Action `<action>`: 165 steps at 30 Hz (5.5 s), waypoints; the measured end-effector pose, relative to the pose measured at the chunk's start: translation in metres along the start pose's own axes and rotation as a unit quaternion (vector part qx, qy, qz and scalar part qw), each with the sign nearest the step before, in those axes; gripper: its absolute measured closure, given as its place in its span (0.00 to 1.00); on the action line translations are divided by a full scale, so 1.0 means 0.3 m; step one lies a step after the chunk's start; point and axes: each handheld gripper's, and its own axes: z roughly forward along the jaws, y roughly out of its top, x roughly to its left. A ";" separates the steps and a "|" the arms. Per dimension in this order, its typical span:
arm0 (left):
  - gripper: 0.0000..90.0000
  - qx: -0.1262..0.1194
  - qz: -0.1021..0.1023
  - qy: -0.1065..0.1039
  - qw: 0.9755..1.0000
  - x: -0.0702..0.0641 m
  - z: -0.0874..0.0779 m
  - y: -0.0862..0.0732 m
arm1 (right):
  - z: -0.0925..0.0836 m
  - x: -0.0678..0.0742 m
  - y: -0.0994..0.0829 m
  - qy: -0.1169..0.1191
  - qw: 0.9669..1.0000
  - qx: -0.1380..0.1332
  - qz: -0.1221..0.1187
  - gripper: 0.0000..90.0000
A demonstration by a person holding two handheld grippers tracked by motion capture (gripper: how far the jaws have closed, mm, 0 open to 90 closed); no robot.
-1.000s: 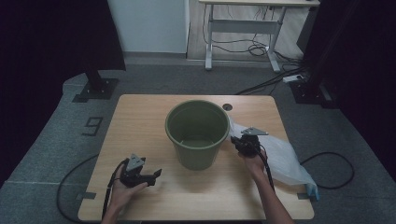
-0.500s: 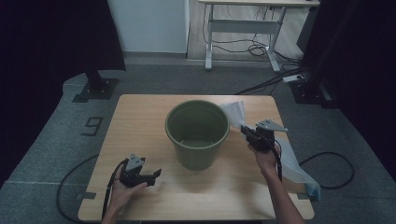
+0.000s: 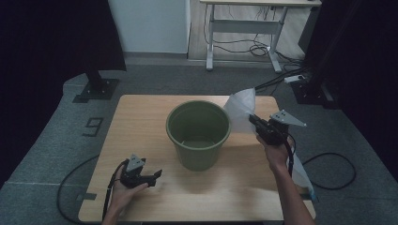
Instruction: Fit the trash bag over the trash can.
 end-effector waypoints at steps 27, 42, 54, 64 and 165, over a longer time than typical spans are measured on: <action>0.17 0.000 -0.003 0.000 1.000 -0.001 0.000 -0.001 | -0.104 -0.039 0.115 -0.039 0.996 -0.074 0.006 0.99; 0.17 0.001 -0.004 0.001 1.000 -0.001 0.003 -0.001 | -0.162 0.056 0.165 -0.001 0.993 -0.113 -0.017 0.99; 0.17 0.004 -0.003 0.002 1.000 -0.001 0.005 -0.001 | -0.170 0.120 0.149 0.029 0.992 -0.124 -0.023 0.99; 0.17 0.008 -0.005 0.001 1.000 0.000 0.010 -0.002 | -0.154 0.154 0.141 0.057 0.991 -0.115 -0.022 0.98; 0.17 0.014 -0.014 -0.006 1.000 0.007 0.016 -0.010 | -0.148 0.086 -0.494 0.030 0.997 0.076 0.018 0.87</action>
